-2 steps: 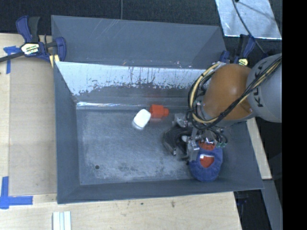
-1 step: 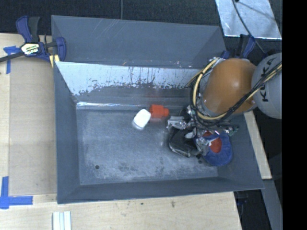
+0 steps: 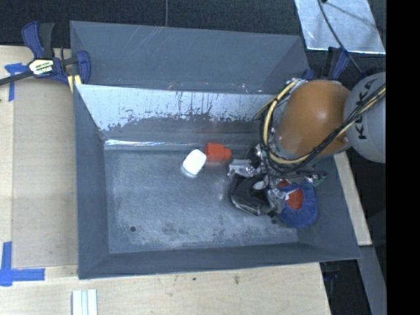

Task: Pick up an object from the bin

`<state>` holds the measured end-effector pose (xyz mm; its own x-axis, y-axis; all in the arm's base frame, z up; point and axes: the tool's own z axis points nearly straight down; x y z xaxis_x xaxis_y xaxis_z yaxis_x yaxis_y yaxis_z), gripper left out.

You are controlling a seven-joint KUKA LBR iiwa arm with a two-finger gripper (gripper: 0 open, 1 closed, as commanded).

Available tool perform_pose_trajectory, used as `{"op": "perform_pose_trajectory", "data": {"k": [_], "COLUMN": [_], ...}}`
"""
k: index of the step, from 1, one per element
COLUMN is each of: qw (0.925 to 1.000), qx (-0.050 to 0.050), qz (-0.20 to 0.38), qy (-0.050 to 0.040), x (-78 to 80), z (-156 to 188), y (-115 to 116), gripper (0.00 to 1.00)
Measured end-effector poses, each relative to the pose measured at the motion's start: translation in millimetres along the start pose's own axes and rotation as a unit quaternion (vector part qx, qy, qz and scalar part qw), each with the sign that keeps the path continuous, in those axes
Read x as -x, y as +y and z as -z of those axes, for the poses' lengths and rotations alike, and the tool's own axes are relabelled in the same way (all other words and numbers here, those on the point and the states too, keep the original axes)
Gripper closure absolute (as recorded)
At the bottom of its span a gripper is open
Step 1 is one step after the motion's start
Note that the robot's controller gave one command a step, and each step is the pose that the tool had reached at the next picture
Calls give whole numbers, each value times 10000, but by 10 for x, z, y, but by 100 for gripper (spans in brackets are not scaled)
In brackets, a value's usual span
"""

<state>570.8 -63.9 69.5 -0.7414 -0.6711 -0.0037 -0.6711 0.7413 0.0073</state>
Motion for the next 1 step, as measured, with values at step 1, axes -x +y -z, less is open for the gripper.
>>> {"op": "perform_pose_trajectory", "data": {"k": [1], "qw": [10000], "qx": [11], "qz": [-21], "qy": [-4], "x": [2], "z": [0], "y": [2], "gripper": [0]}}
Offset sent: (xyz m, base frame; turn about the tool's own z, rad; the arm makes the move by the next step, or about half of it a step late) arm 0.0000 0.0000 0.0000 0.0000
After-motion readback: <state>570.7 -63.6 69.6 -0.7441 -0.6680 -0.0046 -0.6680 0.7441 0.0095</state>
